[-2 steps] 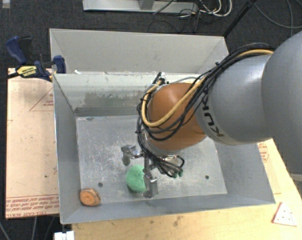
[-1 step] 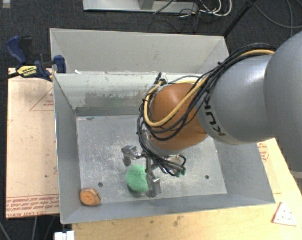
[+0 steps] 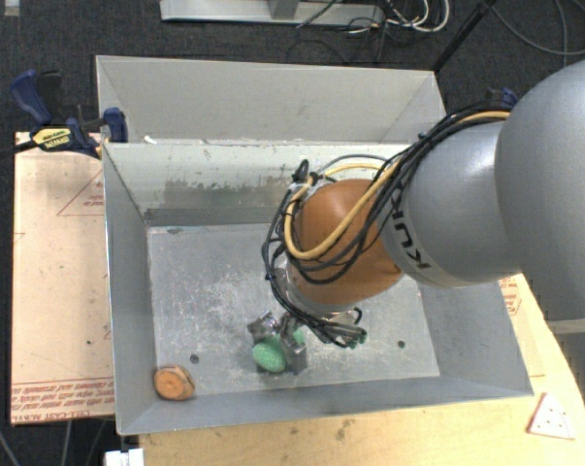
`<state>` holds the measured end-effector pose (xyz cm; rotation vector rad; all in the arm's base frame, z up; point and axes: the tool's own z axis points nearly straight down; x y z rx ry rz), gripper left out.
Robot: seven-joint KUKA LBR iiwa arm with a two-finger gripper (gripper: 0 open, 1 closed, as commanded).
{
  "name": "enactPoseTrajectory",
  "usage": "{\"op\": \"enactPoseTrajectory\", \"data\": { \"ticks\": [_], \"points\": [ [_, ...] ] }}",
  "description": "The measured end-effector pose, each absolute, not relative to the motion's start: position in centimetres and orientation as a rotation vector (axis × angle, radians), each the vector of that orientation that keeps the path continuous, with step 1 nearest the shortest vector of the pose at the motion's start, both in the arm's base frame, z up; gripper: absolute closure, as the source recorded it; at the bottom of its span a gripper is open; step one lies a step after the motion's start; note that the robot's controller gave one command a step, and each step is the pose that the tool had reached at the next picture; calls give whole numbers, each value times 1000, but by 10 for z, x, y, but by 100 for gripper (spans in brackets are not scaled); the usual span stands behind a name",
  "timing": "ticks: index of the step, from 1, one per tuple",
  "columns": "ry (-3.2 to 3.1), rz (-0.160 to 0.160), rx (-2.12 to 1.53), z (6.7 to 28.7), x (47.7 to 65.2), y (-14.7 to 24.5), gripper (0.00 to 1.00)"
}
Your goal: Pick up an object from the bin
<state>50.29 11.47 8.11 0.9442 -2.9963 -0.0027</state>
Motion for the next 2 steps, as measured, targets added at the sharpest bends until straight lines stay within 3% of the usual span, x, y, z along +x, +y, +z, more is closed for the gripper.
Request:
{"op": "enactPoseTrajectory", "data": {
  "ticks": [1, 2],
  "points": [
    [-2996, -3, 944, 81, 503, 115, 100],
    [-2986, -2, 987, 223, 506, 128, 100]
  ]
}}
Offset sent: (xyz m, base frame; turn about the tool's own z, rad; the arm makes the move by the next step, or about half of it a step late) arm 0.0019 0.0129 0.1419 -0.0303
